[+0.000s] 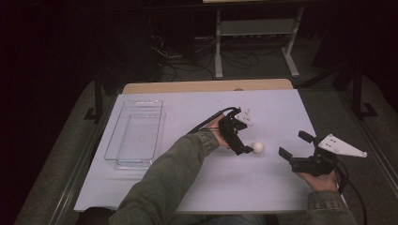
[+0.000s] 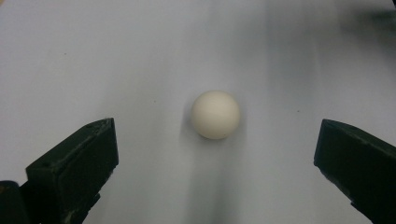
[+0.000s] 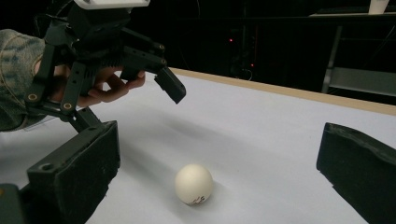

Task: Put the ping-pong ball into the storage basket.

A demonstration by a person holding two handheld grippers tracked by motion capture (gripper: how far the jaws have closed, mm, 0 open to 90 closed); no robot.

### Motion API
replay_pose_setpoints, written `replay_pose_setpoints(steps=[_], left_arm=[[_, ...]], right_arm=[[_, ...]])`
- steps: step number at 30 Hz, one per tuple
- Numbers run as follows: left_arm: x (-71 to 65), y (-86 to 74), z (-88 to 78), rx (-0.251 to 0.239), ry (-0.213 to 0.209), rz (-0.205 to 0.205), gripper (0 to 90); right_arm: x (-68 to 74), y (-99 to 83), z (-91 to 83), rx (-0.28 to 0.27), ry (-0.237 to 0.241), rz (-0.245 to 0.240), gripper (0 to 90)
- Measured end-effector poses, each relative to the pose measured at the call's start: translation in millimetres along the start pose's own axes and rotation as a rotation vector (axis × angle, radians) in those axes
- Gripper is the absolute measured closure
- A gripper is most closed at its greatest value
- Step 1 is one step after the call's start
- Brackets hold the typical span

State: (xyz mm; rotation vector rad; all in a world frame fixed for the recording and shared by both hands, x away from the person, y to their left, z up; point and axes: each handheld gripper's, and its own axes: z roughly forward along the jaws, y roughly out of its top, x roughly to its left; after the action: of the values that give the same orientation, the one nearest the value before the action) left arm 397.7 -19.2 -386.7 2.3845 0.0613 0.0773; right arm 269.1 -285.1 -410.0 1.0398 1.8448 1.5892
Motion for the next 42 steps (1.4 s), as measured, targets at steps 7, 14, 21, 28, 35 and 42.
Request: replay_pose_setpoints(steps=[7, 14, 21, 28, 35, 42], left_arm=[[1.0, -1.4, 7.4, 0.003, -0.013, -0.001, 0.0], [2.7, -2.9, 13.4, -0.002, -0.018, -0.008, 0.0], [2.1, -4.6, 23.9, 0.011, -0.029, -0.008, 0.0], [2.9, -6.3, 31.0, 0.021, -0.039, -0.01, 0.0], [3.5, -7.0, 37.0, 0.033, -0.045, -0.011, 0.0], [3.7, -6.6, 42.2, 0.035, -0.044, -0.009, 0.0]], right_arm=[[-0.5, 0.2, -0.6, -0.004, -0.002, 0.001, 0.0], [0.2, 0.4, -0.1, -0.004, 0.0, -0.001, 0.0], [0.0, 0.4, -0.6, -0.008, -0.001, 0.003, 0.0], [0.3, 0.4, 0.3, -0.005, 0.002, 0.001, 0.0], [-0.2, 0.6, -0.1, -0.011, 0.002, 0.004, 0.0], [-0.3, 0.7, 0.1, -0.011, 0.002, 0.007, 0.0]])
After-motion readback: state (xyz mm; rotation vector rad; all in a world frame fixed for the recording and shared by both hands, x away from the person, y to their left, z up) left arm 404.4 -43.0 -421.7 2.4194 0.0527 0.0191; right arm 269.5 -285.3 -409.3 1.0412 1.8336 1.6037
